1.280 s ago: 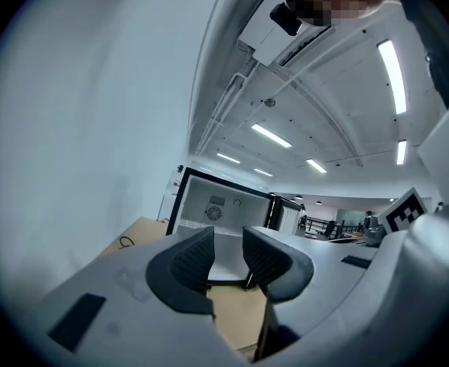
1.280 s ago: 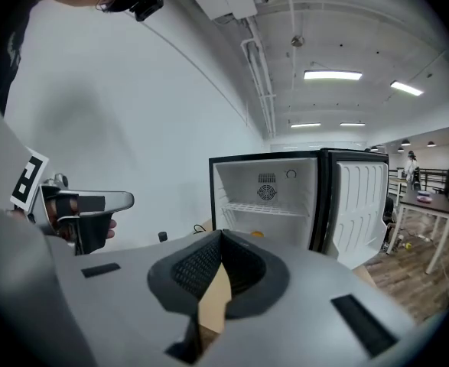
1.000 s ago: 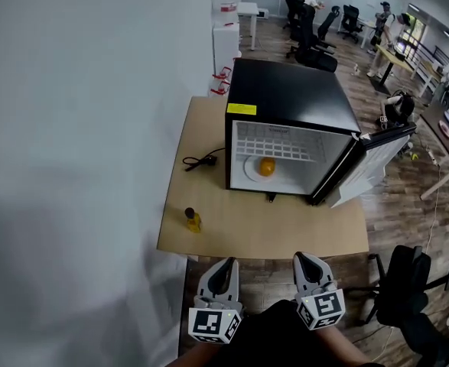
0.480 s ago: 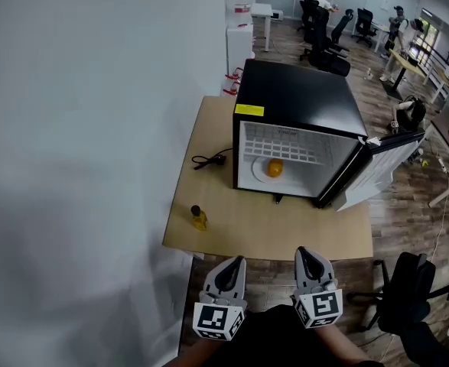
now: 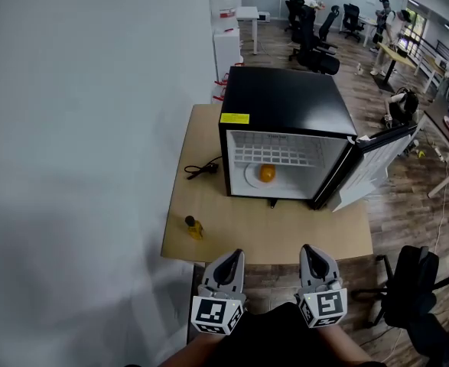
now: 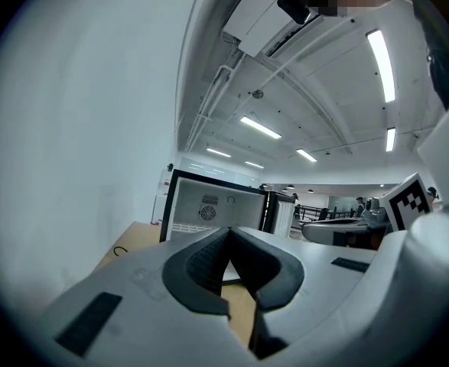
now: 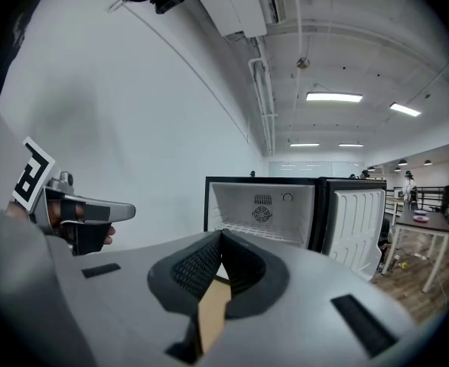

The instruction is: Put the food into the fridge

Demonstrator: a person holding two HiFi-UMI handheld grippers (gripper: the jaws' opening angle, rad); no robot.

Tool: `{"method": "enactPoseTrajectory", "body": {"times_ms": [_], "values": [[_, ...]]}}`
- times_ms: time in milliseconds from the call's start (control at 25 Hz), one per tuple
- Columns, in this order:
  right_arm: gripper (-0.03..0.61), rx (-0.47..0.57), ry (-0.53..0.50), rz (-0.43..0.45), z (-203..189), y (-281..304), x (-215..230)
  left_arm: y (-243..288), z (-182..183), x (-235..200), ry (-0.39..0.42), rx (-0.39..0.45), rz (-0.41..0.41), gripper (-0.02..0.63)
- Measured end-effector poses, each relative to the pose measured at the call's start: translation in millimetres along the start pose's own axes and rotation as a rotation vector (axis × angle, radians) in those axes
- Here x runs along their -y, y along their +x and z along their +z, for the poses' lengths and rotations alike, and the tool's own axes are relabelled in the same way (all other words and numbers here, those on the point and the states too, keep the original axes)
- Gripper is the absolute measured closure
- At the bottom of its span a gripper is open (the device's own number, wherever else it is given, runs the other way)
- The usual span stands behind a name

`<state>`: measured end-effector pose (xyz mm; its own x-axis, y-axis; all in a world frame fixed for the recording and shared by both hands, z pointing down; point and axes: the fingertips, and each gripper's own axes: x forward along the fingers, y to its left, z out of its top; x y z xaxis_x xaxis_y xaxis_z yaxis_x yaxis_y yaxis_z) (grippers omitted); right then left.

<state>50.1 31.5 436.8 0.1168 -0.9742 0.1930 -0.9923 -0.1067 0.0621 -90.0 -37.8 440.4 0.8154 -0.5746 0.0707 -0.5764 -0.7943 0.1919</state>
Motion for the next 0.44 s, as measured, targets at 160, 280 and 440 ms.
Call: {"method": "enactPoseTrajectory", "body": {"times_ms": [160, 280, 440], "values": [[0.518, -0.003, -0.001, -0.012, -1.2, 2.0, 2.8, 8.4, 1.5, -1.8, -0.001, 0.005, 0.000, 0.600], [0.518, -0.003, -0.001, -0.024, -1.0, 3.6, 8.2, 16.1, 6.7, -2.9, 0.015, 0.011, -0.006, 0.600], [0.518, -0.001, -0.005, -0.039, -1.2, 7.0, 14.0, 25.7, 9.1, -6.2, 0.022, 0.012, -0.013, 0.600]]}}
